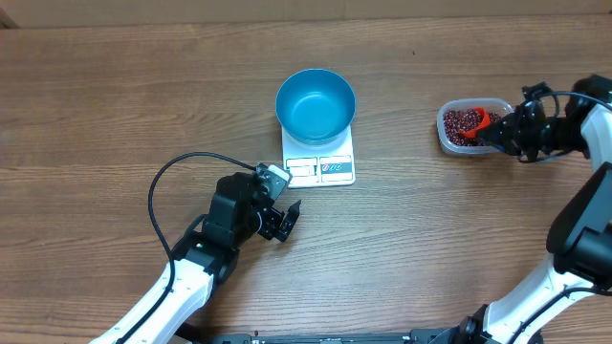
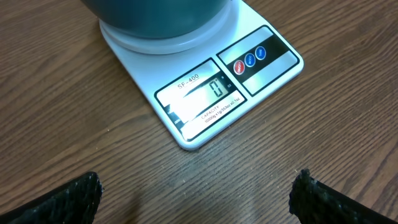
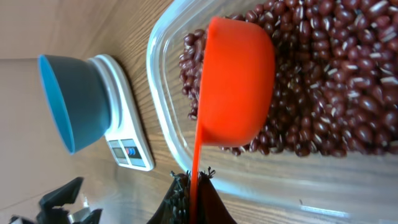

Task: Scoop item into bowl and weigh 150g on scale
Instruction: 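Raise the scoop with the right gripper and dip it into the beans, then lift the filled scoop and carry it left over the blue bowl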

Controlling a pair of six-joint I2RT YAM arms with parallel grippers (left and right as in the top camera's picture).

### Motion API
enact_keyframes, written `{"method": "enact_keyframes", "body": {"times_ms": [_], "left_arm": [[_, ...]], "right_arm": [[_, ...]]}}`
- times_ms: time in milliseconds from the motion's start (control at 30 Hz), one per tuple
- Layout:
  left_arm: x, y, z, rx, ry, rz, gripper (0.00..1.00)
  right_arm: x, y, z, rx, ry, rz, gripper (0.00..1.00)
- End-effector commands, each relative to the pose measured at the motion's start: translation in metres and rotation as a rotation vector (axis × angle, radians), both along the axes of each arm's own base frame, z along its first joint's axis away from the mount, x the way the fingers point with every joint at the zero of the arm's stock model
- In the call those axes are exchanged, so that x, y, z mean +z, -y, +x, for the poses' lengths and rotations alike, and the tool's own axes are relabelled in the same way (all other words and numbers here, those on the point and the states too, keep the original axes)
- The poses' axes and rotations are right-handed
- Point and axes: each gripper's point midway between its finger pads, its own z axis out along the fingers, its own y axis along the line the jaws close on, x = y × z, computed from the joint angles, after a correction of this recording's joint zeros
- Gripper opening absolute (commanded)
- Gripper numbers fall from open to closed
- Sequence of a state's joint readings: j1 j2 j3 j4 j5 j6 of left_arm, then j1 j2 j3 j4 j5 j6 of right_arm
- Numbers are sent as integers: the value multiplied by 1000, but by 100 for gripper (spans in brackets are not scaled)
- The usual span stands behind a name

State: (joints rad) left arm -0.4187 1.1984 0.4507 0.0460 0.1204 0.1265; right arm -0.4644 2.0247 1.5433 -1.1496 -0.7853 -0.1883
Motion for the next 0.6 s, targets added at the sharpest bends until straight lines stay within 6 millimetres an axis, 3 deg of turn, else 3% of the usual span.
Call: {"method": "enact_keyframes", "body": {"times_ms": [0, 367, 567], "left_arm": [[-2, 1, 0, 6, -12, -10, 100], [-2, 1, -1, 6, -12, -9, 100], [-2, 1, -1, 6, -12, -9, 100]], "right_arm": [[10, 5, -2, 0, 62, 71, 4], [36, 19, -15, -29, 167, 219, 4], [55, 9, -18, -4, 246, 305, 4]]}}
